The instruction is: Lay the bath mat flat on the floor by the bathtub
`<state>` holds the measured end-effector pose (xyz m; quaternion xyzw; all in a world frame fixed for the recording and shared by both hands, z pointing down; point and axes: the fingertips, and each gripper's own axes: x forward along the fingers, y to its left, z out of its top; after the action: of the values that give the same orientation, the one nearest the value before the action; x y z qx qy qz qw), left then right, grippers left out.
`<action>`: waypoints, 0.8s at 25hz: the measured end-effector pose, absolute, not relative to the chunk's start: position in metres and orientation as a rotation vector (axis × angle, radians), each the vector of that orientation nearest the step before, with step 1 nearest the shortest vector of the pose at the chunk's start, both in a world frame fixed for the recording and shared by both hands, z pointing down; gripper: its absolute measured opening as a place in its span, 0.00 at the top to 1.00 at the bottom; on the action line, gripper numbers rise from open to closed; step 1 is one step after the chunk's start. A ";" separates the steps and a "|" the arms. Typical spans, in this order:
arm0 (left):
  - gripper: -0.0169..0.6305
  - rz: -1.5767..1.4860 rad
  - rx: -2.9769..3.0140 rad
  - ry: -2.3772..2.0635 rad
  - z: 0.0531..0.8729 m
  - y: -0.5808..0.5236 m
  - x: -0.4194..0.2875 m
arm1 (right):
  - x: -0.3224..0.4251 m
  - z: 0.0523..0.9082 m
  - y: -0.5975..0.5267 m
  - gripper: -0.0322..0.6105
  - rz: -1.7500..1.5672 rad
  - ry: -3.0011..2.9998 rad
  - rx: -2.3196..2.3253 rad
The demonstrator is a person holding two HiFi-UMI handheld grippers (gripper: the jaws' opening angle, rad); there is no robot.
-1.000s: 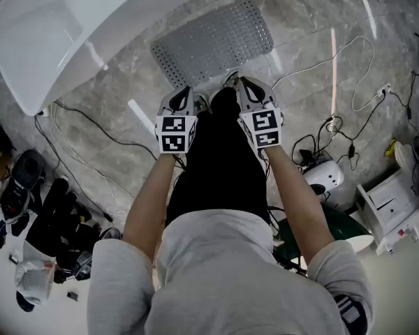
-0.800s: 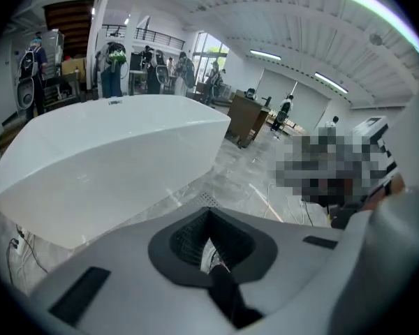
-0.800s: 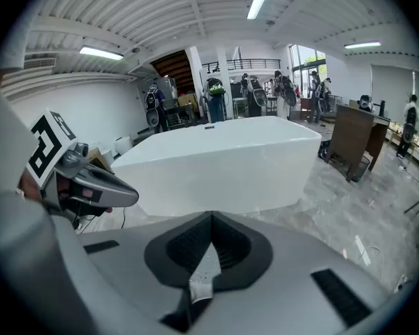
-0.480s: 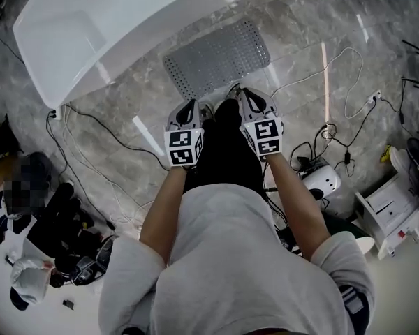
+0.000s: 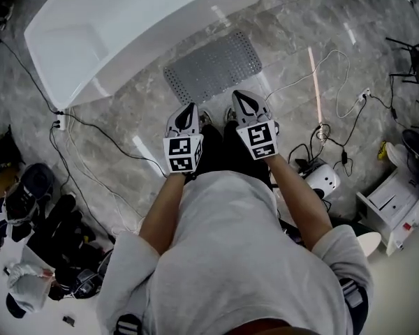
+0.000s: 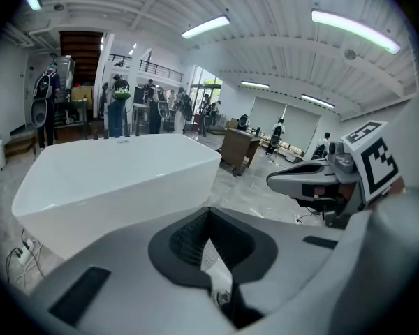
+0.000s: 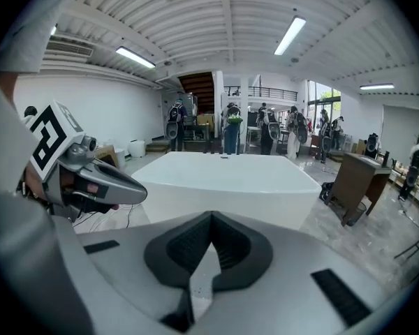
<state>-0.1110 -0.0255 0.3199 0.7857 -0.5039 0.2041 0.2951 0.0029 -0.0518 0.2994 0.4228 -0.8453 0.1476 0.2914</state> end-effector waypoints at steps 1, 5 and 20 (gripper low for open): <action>0.96 0.532 2.086 -1.352 0.313 -0.020 -0.111 | 0.002 0.291 -0.046 0.94 0.385 -2.263 1.126; 0.96 0.487 2.096 -1.414 0.285 -0.006 -0.104 | 0.005 0.260 -0.030 0.94 0.352 -2.316 1.115; 0.96 0.382 2.123 -1.707 0.189 0.066 -0.082 | 0.039 0.155 0.037 0.94 0.175 -2.504 1.142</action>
<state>-0.0818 0.0662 0.1889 0.7571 -0.6087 0.1364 0.1942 0.0389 0.0366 0.1551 0.4064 -0.8914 0.0623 0.1908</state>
